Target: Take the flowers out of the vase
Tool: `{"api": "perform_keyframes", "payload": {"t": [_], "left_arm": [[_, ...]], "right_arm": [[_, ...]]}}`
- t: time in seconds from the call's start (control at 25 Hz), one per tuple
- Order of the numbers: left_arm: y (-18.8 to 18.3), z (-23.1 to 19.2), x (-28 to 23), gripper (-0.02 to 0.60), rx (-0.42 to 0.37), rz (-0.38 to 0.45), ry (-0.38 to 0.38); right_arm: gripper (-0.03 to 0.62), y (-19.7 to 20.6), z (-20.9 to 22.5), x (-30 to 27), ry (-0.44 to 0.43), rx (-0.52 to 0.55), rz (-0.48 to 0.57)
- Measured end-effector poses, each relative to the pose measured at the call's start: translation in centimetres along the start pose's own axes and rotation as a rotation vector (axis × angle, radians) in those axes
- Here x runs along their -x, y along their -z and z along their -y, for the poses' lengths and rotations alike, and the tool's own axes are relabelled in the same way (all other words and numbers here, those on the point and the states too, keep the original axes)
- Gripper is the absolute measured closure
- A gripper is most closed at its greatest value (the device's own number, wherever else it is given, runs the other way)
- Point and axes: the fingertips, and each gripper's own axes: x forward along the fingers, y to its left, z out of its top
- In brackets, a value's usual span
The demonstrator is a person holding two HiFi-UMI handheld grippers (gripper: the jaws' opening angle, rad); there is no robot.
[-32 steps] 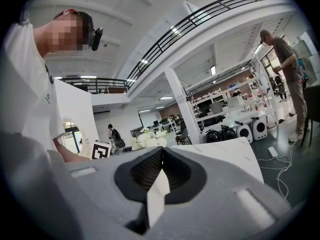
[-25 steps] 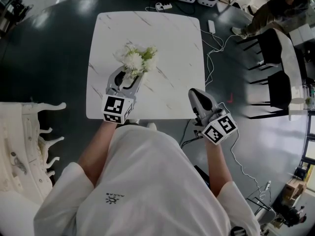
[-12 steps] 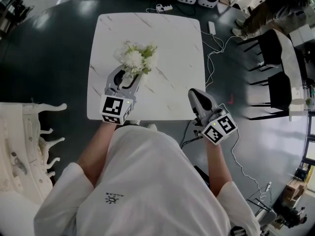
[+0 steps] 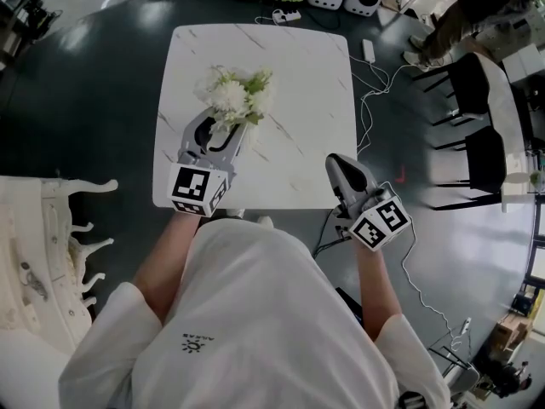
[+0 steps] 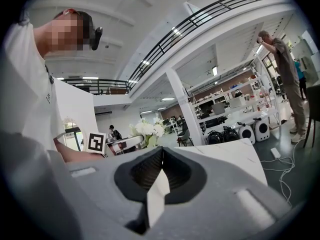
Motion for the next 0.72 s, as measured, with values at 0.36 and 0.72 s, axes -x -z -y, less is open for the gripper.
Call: {"api": "perform_keyframes", "payload": {"t": [0.36,0.72], "left_arm": [[-2.7,-0.4,0.4,0.397,-0.004,0.051,-0.003],[-5.2,-0.7,0.6,0.399,0.009,0.093,-0.005]], "right_arm": [[0.594,-0.2,-0.2,0.1,-0.002,0.001,0.007],[0.594,-0.3,-0.4,0.4,-0.011,0.017,0.009]]}}
